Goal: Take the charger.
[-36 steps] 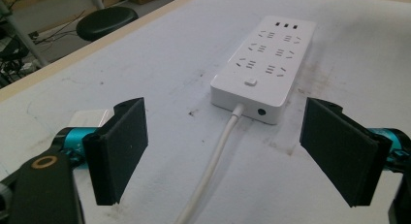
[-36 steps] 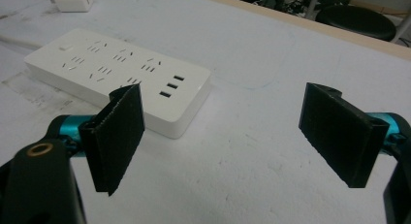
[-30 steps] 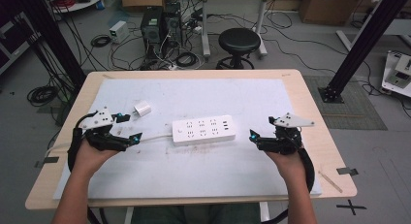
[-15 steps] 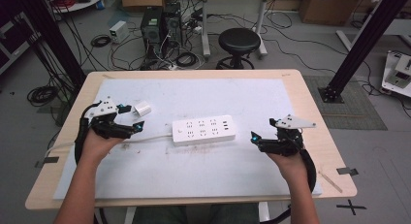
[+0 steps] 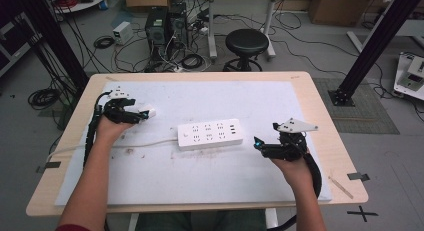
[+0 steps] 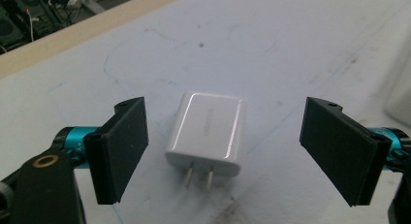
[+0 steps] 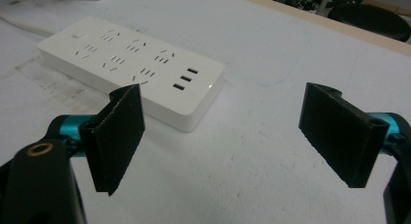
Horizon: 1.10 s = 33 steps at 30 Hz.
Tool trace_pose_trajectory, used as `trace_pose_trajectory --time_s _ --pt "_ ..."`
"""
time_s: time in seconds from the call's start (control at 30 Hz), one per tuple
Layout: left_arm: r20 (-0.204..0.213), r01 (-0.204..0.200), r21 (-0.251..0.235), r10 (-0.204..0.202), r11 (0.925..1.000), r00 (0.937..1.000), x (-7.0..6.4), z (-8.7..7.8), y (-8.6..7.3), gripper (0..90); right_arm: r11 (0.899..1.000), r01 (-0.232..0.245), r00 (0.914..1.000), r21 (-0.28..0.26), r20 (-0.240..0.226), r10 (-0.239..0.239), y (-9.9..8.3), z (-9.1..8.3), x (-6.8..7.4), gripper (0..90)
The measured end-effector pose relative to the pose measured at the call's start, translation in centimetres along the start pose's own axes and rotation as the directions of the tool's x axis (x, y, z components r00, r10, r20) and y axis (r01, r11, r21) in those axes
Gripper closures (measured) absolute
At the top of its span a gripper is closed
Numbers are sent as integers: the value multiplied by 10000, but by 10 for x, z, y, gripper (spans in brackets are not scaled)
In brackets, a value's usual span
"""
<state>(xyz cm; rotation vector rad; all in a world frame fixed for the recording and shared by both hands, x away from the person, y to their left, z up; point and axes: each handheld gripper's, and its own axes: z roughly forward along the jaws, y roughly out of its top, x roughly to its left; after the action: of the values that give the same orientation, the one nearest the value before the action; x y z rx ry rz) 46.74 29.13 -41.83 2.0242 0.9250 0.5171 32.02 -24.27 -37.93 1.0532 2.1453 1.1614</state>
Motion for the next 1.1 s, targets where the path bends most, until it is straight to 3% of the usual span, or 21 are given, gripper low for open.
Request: trace_pose_trajectory --time_s 0.13,0.33,0.47,0.6,0.73,0.8,0.97,1.1 --pt "30 -63 -1 63 10000 10000 2 6 -1 176 9999 -52 10000 126 20 51 -1 2 2 168" --pt "57 68 415 -70 9991 10000 6 21 -11 176 9999 53 10000 124 -19 -53 0 4 3 168" --pt "167 -107 457 100 9989 9998 6 24 -12 178 9998 59 10000 174 -31 -58 1 5 5 167" --pt "117 -413 616 407 9972 9991 5 30 -13 214 9997 81 10000 216 -47 -80 2 5 7 168" --pt "76 -346 751 341 9966 9994 5 35 -15 255 9997 80 10000 209 6 -81 1 3 6 168" --pt "48 -437 768 434 9961 9990 3 35 -15 326 9998 56 10000 194 29 -57 1 2 6 168" --pt "-3 -528 804 530 9954 9986 3 35 -15 408 9998 56 9999 183 126 -58 2 -2 7 168" --pt "12 -559 797 560 9953 9984 3 35 -15 420 9998 61 9999 169 101 -63 2 -3 8 168"
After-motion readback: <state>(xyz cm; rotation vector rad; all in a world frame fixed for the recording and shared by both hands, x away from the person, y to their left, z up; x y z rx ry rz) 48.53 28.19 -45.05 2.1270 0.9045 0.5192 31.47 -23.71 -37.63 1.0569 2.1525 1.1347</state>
